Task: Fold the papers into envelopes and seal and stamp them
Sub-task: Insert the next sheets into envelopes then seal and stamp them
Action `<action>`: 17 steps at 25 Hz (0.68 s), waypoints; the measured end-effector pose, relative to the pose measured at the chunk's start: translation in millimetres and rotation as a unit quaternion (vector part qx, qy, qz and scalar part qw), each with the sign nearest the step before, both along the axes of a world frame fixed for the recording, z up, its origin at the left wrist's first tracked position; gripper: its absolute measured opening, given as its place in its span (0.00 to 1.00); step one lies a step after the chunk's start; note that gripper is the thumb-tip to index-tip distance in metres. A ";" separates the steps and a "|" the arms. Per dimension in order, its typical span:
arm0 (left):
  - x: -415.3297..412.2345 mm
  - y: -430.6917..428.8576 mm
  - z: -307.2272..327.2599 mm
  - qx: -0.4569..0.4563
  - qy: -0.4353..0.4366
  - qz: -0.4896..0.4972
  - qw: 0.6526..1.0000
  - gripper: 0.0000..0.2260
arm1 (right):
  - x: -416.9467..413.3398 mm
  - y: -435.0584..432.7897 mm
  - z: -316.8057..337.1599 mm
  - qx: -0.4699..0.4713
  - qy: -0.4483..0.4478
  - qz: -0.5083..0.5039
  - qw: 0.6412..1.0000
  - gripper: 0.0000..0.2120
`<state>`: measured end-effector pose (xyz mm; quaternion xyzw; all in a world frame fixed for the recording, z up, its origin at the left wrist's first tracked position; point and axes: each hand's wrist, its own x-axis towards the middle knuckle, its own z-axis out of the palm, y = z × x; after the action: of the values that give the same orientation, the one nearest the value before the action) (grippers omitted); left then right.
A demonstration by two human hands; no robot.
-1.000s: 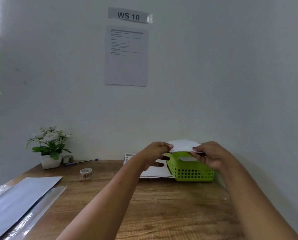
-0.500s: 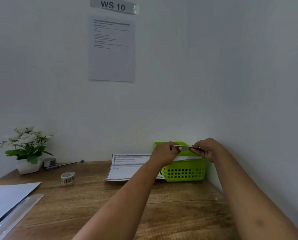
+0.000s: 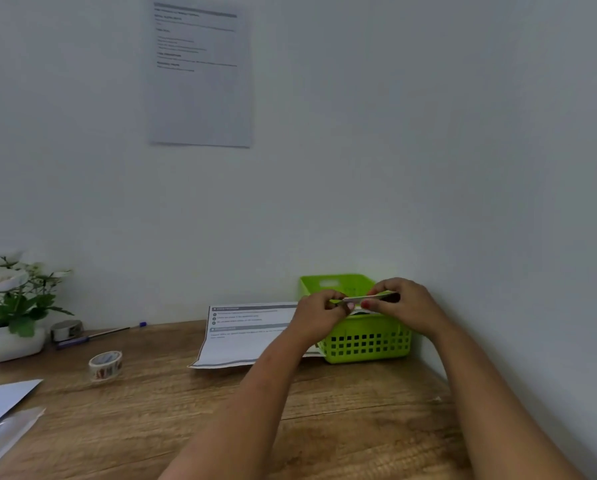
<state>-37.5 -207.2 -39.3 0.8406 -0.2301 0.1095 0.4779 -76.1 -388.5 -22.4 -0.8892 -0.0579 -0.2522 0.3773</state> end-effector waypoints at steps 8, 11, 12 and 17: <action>-6.2 0.4 8.2 -0.029 0.003 -0.009 1.000 0.13 | 7.6 3.0 -2.3 -0.044 -0.016 0.002 0.999 0.09; -5.8 -2.1 9.1 -0.023 -0.049 0.052 0.997 0.09 | 9.1 10.5 -4.8 -0.098 -0.005 -0.018 0.995 0.07; -4.5 -2.4 8.1 -0.008 -0.057 0.077 0.995 0.11 | 8.8 12.6 -5.8 -0.137 0.019 -0.035 0.990 0.09; -2.1 -0.1 9.6 -0.005 0.001 0.076 0.997 0.18 | 1.7 16.1 -6.0 -0.297 0.132 -0.103 0.940 0.23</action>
<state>-39.6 -207.3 -29.7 0.8536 -0.1646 0.1459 0.4723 -74.4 -372.4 -28.4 -0.9872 0.0124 -0.1415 0.0719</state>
